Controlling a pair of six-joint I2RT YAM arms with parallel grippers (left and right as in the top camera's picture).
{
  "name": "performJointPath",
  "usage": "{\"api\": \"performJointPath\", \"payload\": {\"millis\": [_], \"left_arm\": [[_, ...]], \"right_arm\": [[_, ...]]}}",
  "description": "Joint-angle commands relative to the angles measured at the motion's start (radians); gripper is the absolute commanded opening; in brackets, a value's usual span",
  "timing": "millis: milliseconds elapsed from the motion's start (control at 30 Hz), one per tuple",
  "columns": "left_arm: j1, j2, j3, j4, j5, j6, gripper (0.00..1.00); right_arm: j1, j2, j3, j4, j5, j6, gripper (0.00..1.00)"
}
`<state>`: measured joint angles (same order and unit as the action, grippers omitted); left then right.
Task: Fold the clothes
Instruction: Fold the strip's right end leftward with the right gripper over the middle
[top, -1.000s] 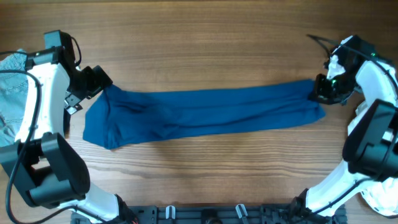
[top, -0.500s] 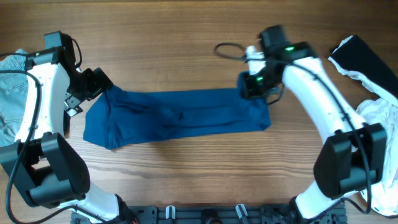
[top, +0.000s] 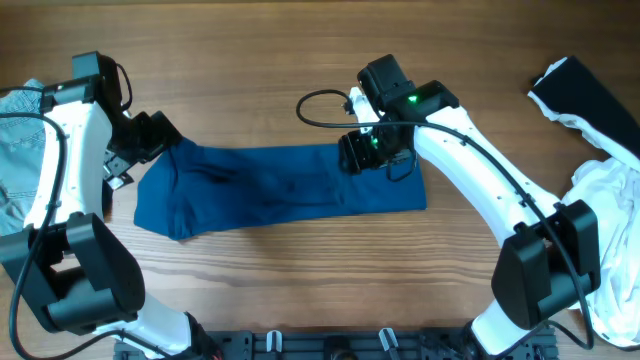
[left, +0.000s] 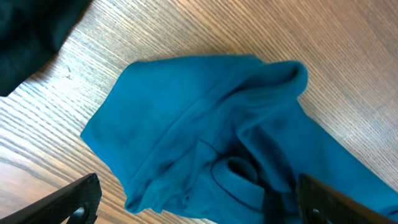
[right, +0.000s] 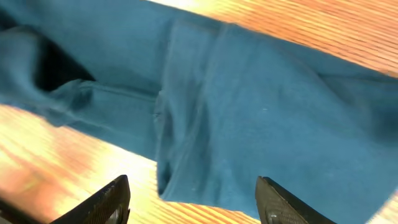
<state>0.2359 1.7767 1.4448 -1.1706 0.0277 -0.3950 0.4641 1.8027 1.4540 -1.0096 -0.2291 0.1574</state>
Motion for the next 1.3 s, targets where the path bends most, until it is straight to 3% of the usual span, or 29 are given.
{"api": "performJointPath", "payload": {"millis": [0, 67, 133, 233, 300, 567, 600, 700, 800, 933, 1100, 1167, 1267], "left_arm": [[0.004, 0.002, 0.005, -0.016, 0.009, -0.003, 1.00], [0.003, 0.002, -0.004, -0.023, 0.032, -0.001, 1.00], [-0.002, 0.002, -0.010, -0.025, 0.104, 0.061, 0.98], [-0.025, 0.002, -0.010, -0.036, 0.129, 0.096, 0.96], [-0.037, 0.002, -0.011, -0.061, 0.129, 0.096, 0.96], [-0.064, 0.002, -0.109, -0.066, 0.147, 0.095, 0.92], [-0.065, 0.002, -0.132, -0.044, 0.168, 0.095, 0.91], [-0.067, 0.002, -0.200, 0.044, 0.223, 0.092, 0.79], [-0.073, 0.003, -0.262, 0.143, 0.223, 0.056, 0.75], [-0.084, 0.003, -0.358, 0.276, 0.206, 0.042, 0.74], [-0.082, 0.004, -0.411, 0.347, 0.066, -0.035, 0.79], [-0.083, 0.004, -0.411, 0.365, 0.056, -0.041, 0.86], [-0.082, 0.004, -0.411, 0.447, 0.056, -0.039, 0.93]], "right_arm": [[-0.003, 0.008, 0.010, -0.013, 0.193, 0.098, 0.65], [-0.003, 0.008, 0.010, -0.023, 0.272, 0.175, 0.63], [-0.003, 0.008, 0.010, -0.009, 0.229, 0.155, 0.55], [-0.001, 0.008, 0.010, 0.047, -0.175, -0.116, 0.51], [0.006, 0.008, 0.010, 0.060, -0.296, -0.177, 0.51], [0.102, 0.106, 0.010, 0.152, -0.303, -0.237, 0.49], [0.121, 0.130, 0.010, 0.168, -0.312, -0.238, 0.44], [0.176, 0.195, 0.010, 0.214, -0.375, -0.289, 0.41], [0.216, 0.246, 0.010, 0.278, -0.367, -0.284, 0.40], [0.241, 0.317, 0.010, 0.407, -0.317, -0.198, 0.37], [0.222, 0.397, 0.010, 0.409, 0.070, 0.176, 0.39], [0.203, 0.407, 0.010, 0.359, 0.144, 0.322, 0.41], [0.195, 0.406, 0.010, 0.352, 0.140, 0.313, 0.45]]}}
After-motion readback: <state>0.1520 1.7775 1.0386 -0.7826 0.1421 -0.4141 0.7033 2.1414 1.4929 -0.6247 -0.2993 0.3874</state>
